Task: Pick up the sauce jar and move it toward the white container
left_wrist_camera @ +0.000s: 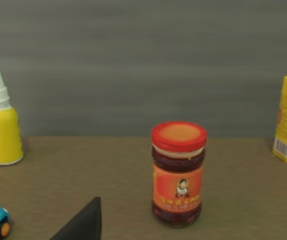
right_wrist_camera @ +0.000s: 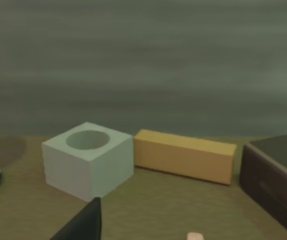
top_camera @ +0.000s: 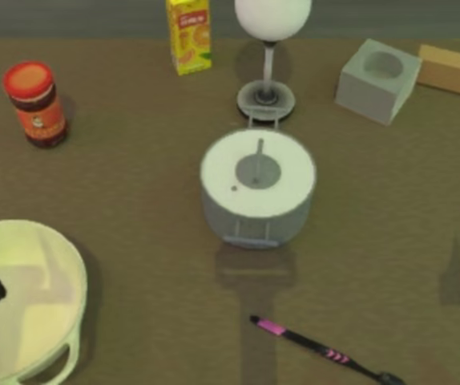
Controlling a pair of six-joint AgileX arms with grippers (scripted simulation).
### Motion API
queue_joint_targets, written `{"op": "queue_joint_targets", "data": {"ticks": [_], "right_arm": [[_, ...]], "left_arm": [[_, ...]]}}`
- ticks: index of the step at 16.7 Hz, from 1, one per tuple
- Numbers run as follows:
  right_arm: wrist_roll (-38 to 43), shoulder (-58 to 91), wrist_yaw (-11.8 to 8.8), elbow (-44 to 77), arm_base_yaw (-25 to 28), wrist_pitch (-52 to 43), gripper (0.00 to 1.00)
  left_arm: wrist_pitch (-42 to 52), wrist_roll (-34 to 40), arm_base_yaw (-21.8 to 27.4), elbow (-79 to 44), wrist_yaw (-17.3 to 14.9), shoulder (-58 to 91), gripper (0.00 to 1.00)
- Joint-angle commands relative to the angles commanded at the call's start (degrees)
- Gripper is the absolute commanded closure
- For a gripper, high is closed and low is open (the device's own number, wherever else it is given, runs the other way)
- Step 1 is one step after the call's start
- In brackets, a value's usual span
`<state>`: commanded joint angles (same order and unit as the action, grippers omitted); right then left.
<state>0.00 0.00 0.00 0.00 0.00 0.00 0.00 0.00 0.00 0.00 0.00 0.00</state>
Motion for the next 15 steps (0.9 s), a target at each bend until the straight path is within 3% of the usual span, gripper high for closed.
{"op": "queue_joint_targets", "data": {"ticks": [7,15], "right_arm": [[0.0,0.0,0.0,0.0,0.0,0.0,0.00],[0.0,0.0,0.0,0.0,0.0,0.0,0.00]], "left_arm": [[3.7,-1.7,-0.3,-6.5,-0.1,6.8,0.00],[21.9,-9.7,-0.6,-36.7,-2.0,38.9,0.00]]}}
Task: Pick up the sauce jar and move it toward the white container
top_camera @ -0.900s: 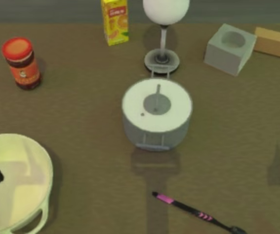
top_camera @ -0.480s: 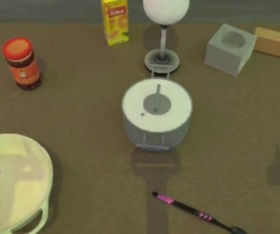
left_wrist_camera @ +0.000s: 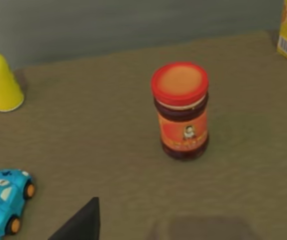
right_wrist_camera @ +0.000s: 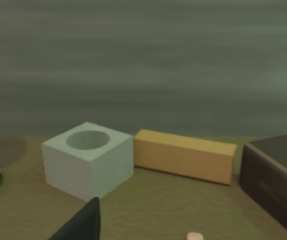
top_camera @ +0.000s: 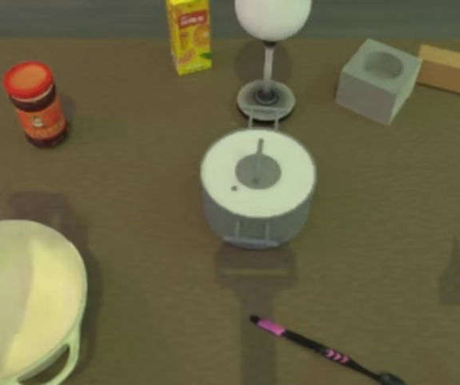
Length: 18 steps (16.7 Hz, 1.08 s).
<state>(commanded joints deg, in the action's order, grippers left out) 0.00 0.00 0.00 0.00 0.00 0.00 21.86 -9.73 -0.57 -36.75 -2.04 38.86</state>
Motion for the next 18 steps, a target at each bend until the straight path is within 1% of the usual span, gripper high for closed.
{"op": "queue_joint_targets", "data": {"ticks": [12,18], "right_arm": [[0.0,0.0,0.0,0.0,0.0,0.0,0.00],[0.0,0.0,0.0,0.0,0.0,0.0,0.00]], "left_arm": [[37.9,-17.2,-0.7,-66.9,-3.7,68.0,0.00],[52.7,-24.6,-1.2,-97.0,-5.1,96.0,0.00]]}}
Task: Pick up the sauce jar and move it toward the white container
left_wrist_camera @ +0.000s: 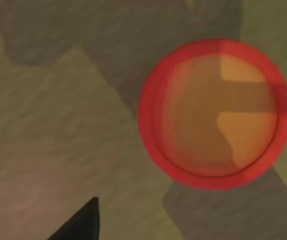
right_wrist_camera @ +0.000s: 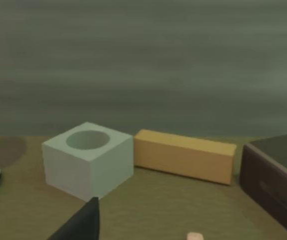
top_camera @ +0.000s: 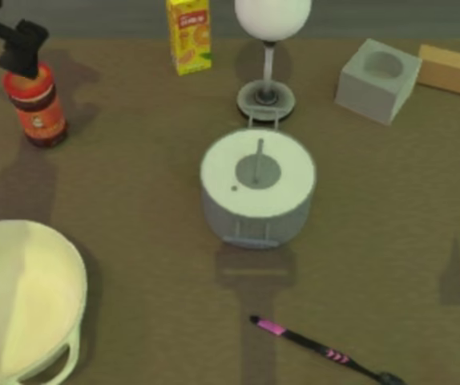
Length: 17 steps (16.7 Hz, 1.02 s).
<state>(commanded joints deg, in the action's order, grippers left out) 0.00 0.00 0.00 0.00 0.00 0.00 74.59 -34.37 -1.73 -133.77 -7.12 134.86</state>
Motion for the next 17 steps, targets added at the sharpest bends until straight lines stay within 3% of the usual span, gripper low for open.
{"op": "queue_joint_targets", "data": {"ticks": [7,17], "right_arm": [[0.0,0.0,0.0,0.0,0.0,0.0,0.00],[0.0,0.0,0.0,0.0,0.0,0.0,0.00]], "left_arm": [[8.3,-4.6,-0.3,-19.7,-0.9,16.5,0.00],[4.4,-4.4,0.0,-16.0,-0.8,16.8,0.00]]}}
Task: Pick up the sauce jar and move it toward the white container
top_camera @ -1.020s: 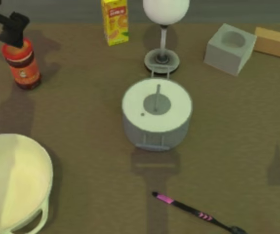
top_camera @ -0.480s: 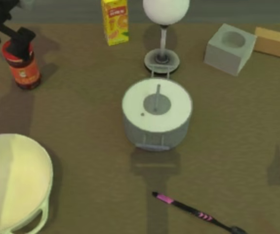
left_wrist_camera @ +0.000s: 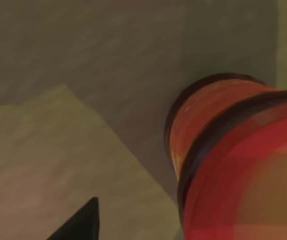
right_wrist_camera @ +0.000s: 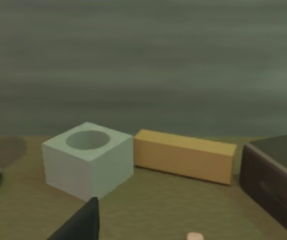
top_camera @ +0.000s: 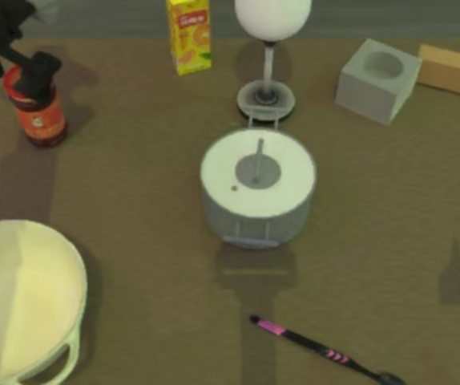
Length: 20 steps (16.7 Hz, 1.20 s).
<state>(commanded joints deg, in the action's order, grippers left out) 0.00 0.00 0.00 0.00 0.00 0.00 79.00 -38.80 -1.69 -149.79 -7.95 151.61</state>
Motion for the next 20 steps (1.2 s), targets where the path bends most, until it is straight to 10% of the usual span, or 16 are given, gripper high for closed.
{"op": "queue_joint_targets", "data": {"ticks": [9,20], "right_arm": [[0.0,0.0,0.0,0.0,0.0,0.0,0.00],[0.0,0.0,0.0,0.0,0.0,0.0,0.00]], "left_arm": [[-7.7,0.3,0.3,8.1,0.0,-0.2,0.00],[-7.7,0.3,0.3,8.1,0.0,-0.2,0.83]]}}
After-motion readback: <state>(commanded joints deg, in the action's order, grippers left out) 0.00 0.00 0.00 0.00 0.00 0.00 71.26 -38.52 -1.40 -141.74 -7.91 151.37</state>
